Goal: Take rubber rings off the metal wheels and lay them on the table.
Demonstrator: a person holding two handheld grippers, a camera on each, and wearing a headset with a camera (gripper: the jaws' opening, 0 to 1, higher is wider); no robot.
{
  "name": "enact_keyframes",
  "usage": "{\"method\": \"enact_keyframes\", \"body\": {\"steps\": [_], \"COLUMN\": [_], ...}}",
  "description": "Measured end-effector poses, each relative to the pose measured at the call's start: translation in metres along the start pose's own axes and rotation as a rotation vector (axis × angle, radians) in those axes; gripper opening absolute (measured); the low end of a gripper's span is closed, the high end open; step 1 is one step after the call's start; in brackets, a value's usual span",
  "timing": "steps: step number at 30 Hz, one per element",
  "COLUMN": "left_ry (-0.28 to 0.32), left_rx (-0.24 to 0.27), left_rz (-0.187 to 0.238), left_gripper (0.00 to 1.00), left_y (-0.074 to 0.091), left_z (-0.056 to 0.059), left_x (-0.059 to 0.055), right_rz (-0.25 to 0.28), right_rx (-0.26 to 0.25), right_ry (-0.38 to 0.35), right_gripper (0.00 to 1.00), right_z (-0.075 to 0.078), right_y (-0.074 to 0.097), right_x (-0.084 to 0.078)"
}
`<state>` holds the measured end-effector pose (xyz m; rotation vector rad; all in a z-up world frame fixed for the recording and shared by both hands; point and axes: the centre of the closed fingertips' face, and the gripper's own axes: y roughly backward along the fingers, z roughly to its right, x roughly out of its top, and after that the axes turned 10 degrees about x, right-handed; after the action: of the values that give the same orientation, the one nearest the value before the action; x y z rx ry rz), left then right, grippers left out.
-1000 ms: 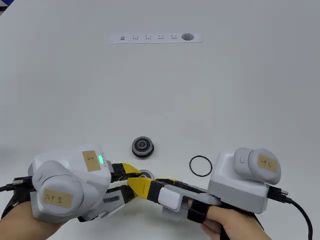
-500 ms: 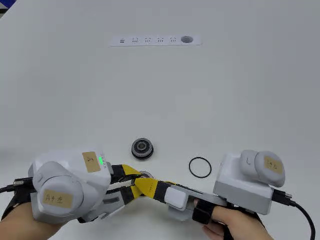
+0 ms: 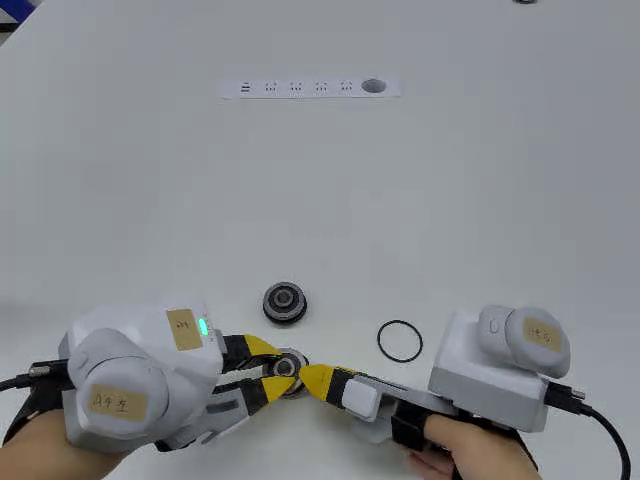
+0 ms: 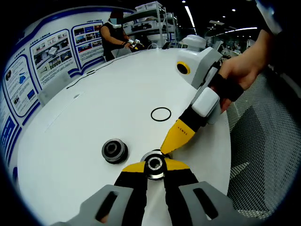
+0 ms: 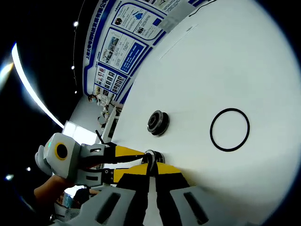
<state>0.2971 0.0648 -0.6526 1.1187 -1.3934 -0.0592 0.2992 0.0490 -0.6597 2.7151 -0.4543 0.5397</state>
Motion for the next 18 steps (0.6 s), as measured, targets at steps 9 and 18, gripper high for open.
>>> {"method": "enact_keyframes", "body": {"steps": [9,18], "left_ry": [0.001,-0.001], "left_rx": [0.000,0.004], "left_rz": [0.000,-0.006], "left_gripper": [0.13,0.13], "left_y": [-0.0001,0.0000], "left_z": [-0.0002,-0.0001], "left_x": [0.0001,0.0000], "right_rz": [0.002,-0.020], "right_rx": [-0.016,-0.032], "right_ry": [-0.014,0.026], "right_gripper": [0.02,0.01], "right_z": [0.0006,-0.0042], "right_y": [0.0012,0.0003], "right_x": [0.0009,0.0014]}}
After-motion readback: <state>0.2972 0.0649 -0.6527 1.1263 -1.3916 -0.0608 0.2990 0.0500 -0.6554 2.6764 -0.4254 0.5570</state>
